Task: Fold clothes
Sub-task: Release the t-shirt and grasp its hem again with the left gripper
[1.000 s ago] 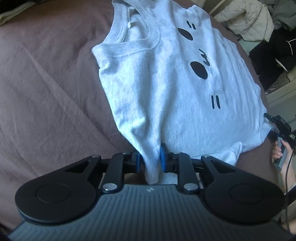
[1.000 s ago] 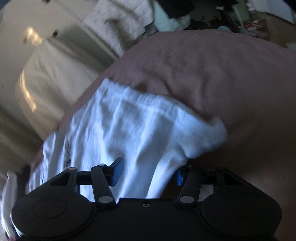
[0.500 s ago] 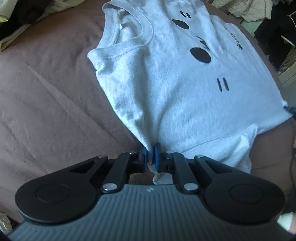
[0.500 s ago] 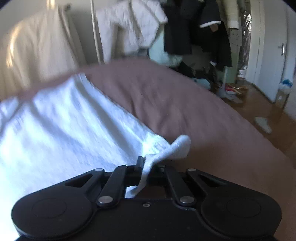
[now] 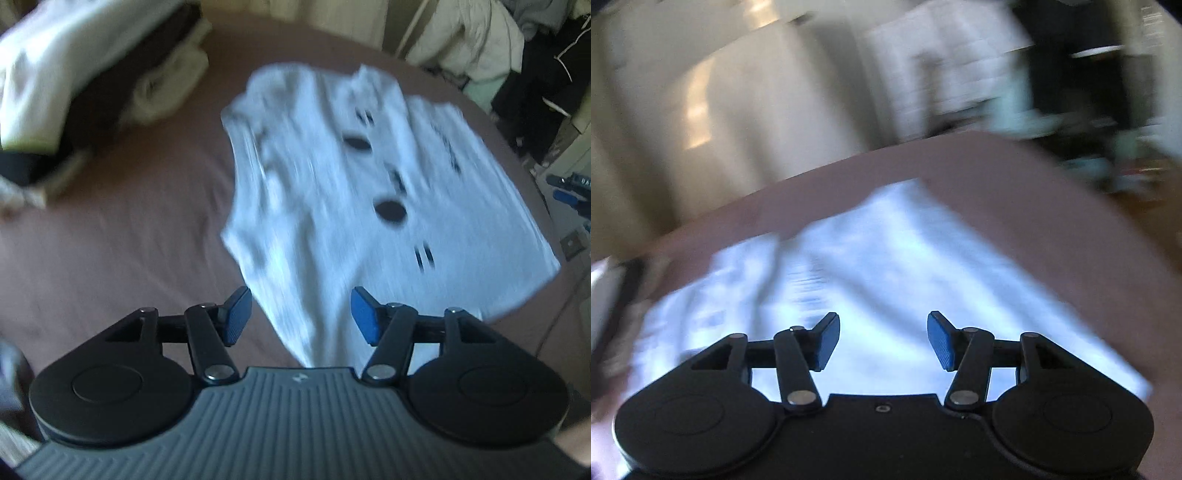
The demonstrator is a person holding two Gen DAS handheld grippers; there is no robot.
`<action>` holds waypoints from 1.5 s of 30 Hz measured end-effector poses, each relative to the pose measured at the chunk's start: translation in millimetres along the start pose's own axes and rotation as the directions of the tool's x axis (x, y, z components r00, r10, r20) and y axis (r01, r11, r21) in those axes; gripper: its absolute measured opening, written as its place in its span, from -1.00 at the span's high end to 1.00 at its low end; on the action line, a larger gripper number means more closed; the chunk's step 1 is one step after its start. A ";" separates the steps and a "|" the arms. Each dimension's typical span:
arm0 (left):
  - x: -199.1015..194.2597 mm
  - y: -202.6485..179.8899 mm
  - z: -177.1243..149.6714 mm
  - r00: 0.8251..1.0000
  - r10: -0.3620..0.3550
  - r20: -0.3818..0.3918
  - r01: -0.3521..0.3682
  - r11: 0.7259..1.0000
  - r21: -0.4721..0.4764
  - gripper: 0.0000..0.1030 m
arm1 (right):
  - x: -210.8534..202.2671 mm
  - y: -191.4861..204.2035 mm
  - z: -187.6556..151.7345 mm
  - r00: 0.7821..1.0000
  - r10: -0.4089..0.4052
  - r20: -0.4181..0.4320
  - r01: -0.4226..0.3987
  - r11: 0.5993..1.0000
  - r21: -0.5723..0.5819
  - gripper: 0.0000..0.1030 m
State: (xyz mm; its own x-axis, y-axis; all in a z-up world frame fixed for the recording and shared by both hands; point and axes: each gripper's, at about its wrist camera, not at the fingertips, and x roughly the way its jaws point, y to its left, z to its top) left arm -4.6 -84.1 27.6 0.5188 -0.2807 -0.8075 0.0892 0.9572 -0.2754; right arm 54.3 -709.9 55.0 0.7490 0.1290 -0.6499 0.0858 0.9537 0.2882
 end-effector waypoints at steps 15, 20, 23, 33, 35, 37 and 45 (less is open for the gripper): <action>111.8 4.7 132.7 0.993 0.113 0.028 -0.115 0.988 0.099 -0.23 | 150.5 294.0 62.1 0.856 -0.329 -0.398 -0.111 0.636 -0.764 -0.14; 143.1 7.7 158.2 0.995 0.073 0.066 -0.081 0.989 0.126 -0.27 | 198.5 272.1 97.9 0.849 -0.145 -0.507 -0.170 0.835 -0.523 -0.15; 158.8 16.8 188.1 0.989 0.096 0.108 -0.107 0.989 0.099 -0.37 | 219.0 259.1 112.9 0.827 -0.027 -0.562 -0.215 0.907 -0.361 -0.15; 245.4 38.0 253.6 0.996 -0.093 0.013 0.094 0.991 -0.093 0.83 | 254.1 203.8 139.7 0.890 0.093 -0.445 -0.201 0.958 -0.203 -0.15; 242.3 26.0 246.1 0.987 -0.158 0.018 0.159 0.985 -0.068 0.86 | 257.7 195.7 136.6 0.888 0.086 -0.452 -0.193 0.961 -0.196 -0.15; 223.1 8.8 230.9 0.974 -0.220 0.062 0.222 0.975 -0.031 0.86 | 252.2 188.1 135.9 0.894 0.097 -0.436 -0.199 0.961 -0.193 -0.15; 149.9 -78.3 129.7 0.953 -0.280 0.116 0.241 0.932 0.270 0.86 | 228.1 171.1 136.9 0.895 0.136 -0.424 -0.230 0.957 -0.179 -0.15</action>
State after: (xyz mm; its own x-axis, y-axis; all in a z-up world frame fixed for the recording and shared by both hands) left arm 176.5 -192.0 -4.2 0.5683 -0.5271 -0.6319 0.4380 0.8438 -0.3100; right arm 329.8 -554.5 52.3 0.4037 0.3606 -0.8408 -0.2079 0.9312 0.2995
